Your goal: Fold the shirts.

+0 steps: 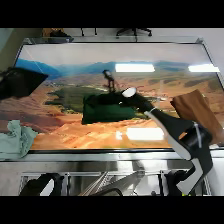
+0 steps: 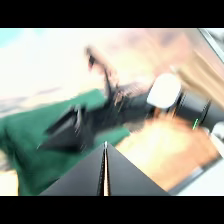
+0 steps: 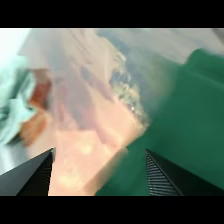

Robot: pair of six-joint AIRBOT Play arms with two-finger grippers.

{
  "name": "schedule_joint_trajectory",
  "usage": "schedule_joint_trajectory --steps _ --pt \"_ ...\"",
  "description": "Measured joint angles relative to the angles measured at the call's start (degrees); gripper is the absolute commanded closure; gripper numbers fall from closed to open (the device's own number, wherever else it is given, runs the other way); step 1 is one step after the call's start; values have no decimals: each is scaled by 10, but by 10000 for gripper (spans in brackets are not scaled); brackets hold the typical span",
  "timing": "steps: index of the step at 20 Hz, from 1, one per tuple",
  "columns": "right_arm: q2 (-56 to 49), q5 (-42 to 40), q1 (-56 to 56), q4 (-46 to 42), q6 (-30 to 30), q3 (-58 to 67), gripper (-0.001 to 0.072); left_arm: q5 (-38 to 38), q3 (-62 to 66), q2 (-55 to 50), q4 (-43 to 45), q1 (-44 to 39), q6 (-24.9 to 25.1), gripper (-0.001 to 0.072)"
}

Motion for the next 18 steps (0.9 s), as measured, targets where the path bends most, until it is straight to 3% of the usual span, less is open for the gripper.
schedule_joint_trajectory --steps 2,5,12,18 --pt "-10 -37 23 22 -30 3 87 12 -64 71 0 41 0 688" --pt "26 -25 -8 7 -41 5 88 36 -142 151 0 89 0 688" --pt "120 173 -273 -240 176 0 87 58 -218 231 -1 135 2 688" --pt "84 279 -367 -320 232 -54 85 54 -226 216 -1 141 2 688"
